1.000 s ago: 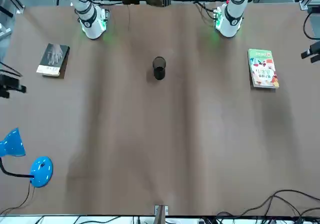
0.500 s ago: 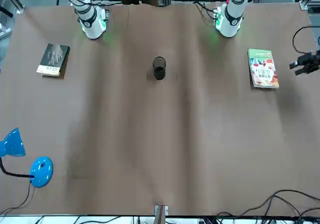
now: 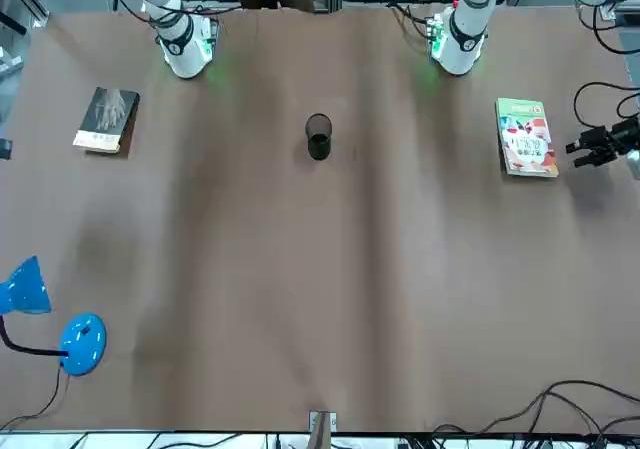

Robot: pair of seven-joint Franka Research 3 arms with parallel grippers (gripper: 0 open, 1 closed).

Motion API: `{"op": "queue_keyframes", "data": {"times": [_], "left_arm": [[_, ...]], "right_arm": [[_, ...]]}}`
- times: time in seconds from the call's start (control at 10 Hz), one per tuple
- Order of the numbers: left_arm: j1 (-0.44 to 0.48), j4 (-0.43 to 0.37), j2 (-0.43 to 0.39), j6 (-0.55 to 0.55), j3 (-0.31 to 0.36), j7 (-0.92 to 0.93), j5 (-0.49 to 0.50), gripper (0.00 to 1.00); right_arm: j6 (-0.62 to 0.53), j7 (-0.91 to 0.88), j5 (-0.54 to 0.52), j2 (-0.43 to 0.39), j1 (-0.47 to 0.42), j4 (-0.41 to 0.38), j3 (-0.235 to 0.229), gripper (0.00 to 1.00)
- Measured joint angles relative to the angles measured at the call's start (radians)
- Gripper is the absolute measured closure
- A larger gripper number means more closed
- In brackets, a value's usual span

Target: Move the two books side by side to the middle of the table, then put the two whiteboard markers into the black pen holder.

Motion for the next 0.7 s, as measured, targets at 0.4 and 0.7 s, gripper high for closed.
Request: {"op": "queue_keyframes", "data": {"times": [0.4, 0.7], "left_arm": [[0.188, 0.058, 0.061, -0.064, -0.194, 0.002, -0.004, 0.03], [0.199, 0.080, 0.104, -0.127, -0.210, 0.034, -0.015, 0.04]], "right_arm": [[0.055, -0.267, 0.008, 0.218, -0.093, 0.002, 0.000, 0.00], [0.046, -0.398, 0.011, 0.316, -0.154, 0.006, 0.000, 0.00]]}}
